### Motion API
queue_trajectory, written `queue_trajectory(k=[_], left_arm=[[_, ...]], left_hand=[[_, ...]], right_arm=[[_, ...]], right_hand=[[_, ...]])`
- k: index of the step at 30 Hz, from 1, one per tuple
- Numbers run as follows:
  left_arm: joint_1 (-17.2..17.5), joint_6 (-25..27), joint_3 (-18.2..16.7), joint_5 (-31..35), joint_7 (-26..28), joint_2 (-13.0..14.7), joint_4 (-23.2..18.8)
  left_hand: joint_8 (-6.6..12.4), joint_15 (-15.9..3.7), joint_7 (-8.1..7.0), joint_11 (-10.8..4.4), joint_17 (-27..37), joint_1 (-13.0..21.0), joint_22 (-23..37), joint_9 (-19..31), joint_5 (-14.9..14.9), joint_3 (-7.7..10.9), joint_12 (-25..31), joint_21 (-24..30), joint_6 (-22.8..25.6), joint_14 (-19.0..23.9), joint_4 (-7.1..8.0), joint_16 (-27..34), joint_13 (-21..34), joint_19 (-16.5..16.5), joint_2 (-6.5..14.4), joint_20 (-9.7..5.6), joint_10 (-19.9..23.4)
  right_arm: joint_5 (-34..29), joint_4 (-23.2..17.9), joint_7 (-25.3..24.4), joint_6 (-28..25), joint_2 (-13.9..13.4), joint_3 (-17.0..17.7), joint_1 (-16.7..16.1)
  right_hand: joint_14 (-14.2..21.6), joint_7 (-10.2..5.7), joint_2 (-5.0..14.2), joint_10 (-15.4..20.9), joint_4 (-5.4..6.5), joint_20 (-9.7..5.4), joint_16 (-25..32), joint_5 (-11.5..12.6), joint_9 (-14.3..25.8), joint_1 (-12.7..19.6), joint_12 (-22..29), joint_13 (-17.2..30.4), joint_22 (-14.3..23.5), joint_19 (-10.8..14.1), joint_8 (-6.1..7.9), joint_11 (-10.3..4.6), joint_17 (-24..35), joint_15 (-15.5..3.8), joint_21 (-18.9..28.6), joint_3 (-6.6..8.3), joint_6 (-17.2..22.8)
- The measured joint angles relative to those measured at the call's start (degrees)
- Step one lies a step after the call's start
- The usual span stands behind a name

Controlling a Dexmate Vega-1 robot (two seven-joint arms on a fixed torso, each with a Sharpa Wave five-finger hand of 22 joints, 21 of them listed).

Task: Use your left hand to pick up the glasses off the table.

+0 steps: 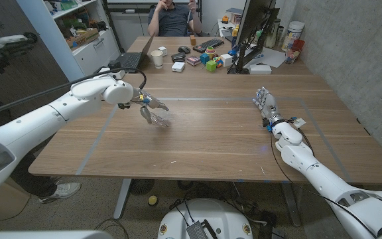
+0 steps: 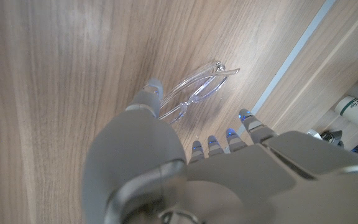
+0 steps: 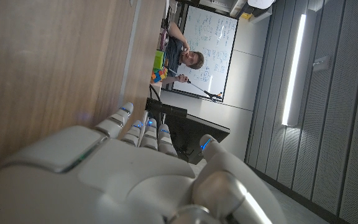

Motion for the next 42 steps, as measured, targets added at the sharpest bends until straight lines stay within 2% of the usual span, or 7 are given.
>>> queue_trajectory(k=[13,22,27,31,34,39,42], left_arm=[[2.5,0.6,-0.9,0.5,4.0,-0.4,3.3],[2.5,-0.4,-0.4,-1.4,6.2,-1.4,6.2],[2.1,-0.6,0.1,-1.7,6.6,-1.8,7.3],[1.6,-1.0,0.5,-2.1,7.6,-2.2,8.2],[1.5,-1.0,0.6,-2.2,8.7,-2.3,8.6],[1.7,-0.9,0.7,-2.0,10.8,-2.5,9.0],[2.0,-0.7,0.7,-1.7,12.2,-2.5,9.0]], left_hand=[[1.12,-1.00,0.41,-0.15,-0.1,0.0,0.0,0.0,0.0,-0.94,1.3,1.1,2.5,2.6,0.47,0.7,-0.2,3.5,1.2,-0.04,1.7],[2.00,-1.88,0.12,-0.64,-0.1,0.8,0.0,0.0,-0.4,-1.75,2.9,2.1,6.7,7.1,0.45,1.4,-0.2,6.7,2.5,0.47,6.8],[2.67,-2.38,0.01,-0.95,-0.1,2.0,0.0,0.0,-0.4,-2.14,4.2,3.0,10.5,11.1,0.06,1.8,-0.2,9.6,4.7,0.56,11.8],[3.61,-2.52,0.08,-1.27,-0.3,3.3,0.0,-0.1,-0.4,-2.20,5.3,3.9,15.1,15.6,0.00,2.2,-0.2,12.7,7.7,0.04,16.7],[4.36,-2.63,0.59,-1.46,-0.2,4.6,0.2,-0.2,-0.4,-2.02,6.2,5.4,20.1,21.2,-0.18,3.2,-0.3,16.6,10.3,-0.74,21.6],[7.01,-2.87,0.45,-3.13,0.0,7.1,0.8,-0.1,-0.7,1.25,8.1,9.5,29.8,33.1,-0.61,4.7,-0.1,25.3,12.8,-2.99,32.6],[8.04,-3.12,0.37,-4.04,-0.1,8.3,1.0,-0.1,-1.0,2.67,8.7,11.8,35.5,38.5,-1.05,5.2,-0.1,29.3,12.2,-4.50,37.5]], right_arm=[[-1.0,-1.1,-1.4,-0.4,-0.4,0.0,-0.2],[-1.6,-2.0,-2.1,-0.8,-0.7,-0.4,-0.1],[-1.8,-2.2,-2.4,-0.9,-0.8,-0.4,-0.1],[-1.8,-2.3,-2.6,-1.0,-0.8,-0.4,-0.3],[-1.9,-2.4,-2.6,-1.0,-0.8,-0.4,-0.3],[-1.9,-1.9,-2.6,-1.0,-0.8,-0.5,0.0],[-1.9,-1.4,-2.3,-1.0,-0.6,-0.6,0.4]], right_hand=[[0.3,0.00,0.00,0.0,0.00,0.00,0.0,0.0,0.0,0.0,0.0,0.0,0.0,0.0,0.00,0.00,0.0,0.31,0.0,0.00,0.0],[0.3,0.00,0.00,0.0,0.00,0.00,0.0,0.0,0.0,0.0,0.0,0.0,0.0,0.0,0.00,0.00,0.0,0.31,0.0,0.00,0.0],[0.3,0.01,0.00,0.0,0.00,0.32,0.0,0.0,0.0,0.0,0.0,0.0,0.0,0.3,0.00,0.00,0.0,0.31,0.0,0.00,0.0],[0.6,-0.02,0.00,0.2,0.00,0.12,0.0,0.0,0.0,0.0,0.0,0.0,0.0,0.5,0.00,0.24,0.0,0.00,0.0,0.00,0.6],[0.7,-0.02,0.00,0.2,0.00,0.12,0.2,0.0,0.0,0.0,0.0,0.0,0.0,0.5,0.00,0.23,0.0,0.09,0.0,0.00,0.6],[0.9,-0.02,0.00,0.7,0.00,0.12,0.3,0.0,0.0,0.0,0.0,0.0,0.0,0.5,0.00,0.10,0.0,0.31,0.0,0.00,0.6],[0.9,-0.02,0.00,0.7,0.00,-0.09,0.3,0.0,0.0,0.0,0.0,0.0,0.0,0.7,0.00,0.10,0.0,0.31,0.0,0.00,0.6]])
